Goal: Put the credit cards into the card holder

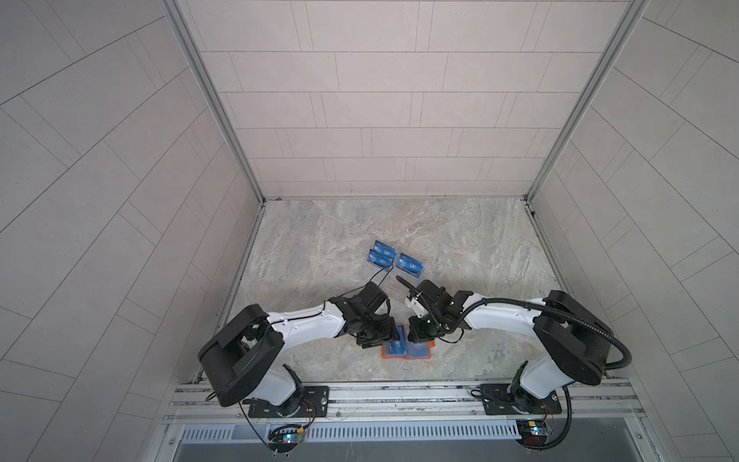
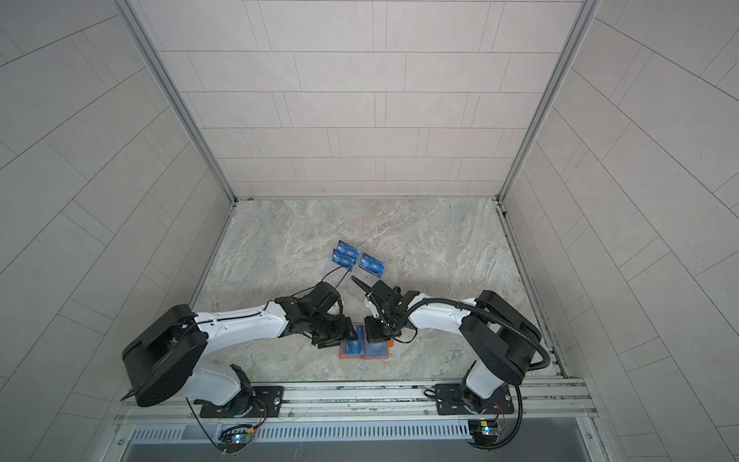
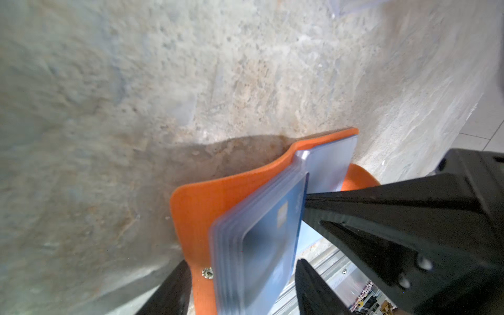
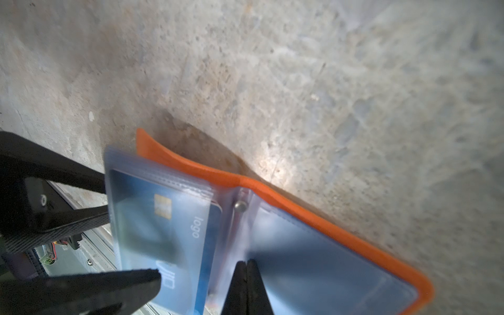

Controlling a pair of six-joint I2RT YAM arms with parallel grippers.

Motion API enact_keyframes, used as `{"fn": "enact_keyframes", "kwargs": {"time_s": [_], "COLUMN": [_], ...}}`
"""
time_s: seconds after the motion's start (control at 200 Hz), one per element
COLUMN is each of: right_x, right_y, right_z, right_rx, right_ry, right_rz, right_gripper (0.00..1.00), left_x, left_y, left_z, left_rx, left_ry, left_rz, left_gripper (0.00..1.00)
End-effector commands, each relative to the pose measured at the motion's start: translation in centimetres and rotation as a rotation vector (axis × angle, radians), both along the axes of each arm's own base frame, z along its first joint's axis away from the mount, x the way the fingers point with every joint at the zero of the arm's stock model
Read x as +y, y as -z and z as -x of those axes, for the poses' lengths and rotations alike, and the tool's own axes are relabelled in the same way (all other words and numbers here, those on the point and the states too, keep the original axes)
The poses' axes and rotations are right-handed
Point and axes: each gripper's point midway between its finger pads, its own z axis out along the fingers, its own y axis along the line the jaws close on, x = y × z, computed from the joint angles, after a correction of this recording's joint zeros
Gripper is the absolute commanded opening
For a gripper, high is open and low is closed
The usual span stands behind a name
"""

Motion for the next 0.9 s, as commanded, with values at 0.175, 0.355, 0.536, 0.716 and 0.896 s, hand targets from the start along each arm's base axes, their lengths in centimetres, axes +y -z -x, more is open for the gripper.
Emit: {"fn": "enact_keyframes", "kwargs": {"time_s": [0.175,0.355,0.536,0.716,0.896], "right_x": [-3.7,-3.5,-3.2,-3.3,-5.1], "right_y": [3.2,2.9,1.6,-0.8,-1.3], "right_z": [0.7,0.5,0.3,-0.3,-0.8], "right_rx": [0.031,0.023,-0.005,-0.072,-0.132], "right_ry": [0.049,0.052,0.053,0.061,0.074], "right_rz": [0.173,0.155,0.124,0.093,0.170], "right_gripper": [0.04,0.04,0.04,0.05,0.09], "left_x": [-3.4,-2.9,-2.0,-0.6,1.8], "left_y": [-5.4,-3.8,-1.5,-0.6,-1.0], "left_z": [-0.6,-0.3,-0.2,-0.6,-0.9], "left_rx": [-0.109,-0.081,-0.069,-0.098,-0.132], "left_ry": [0.039,0.034,0.046,0.037,0.023], "left_rz": [0.225,0.163,0.029,-0.097,-0.222], "left_gripper": [0.63,0.61,0.50,0.29,0.17]}}
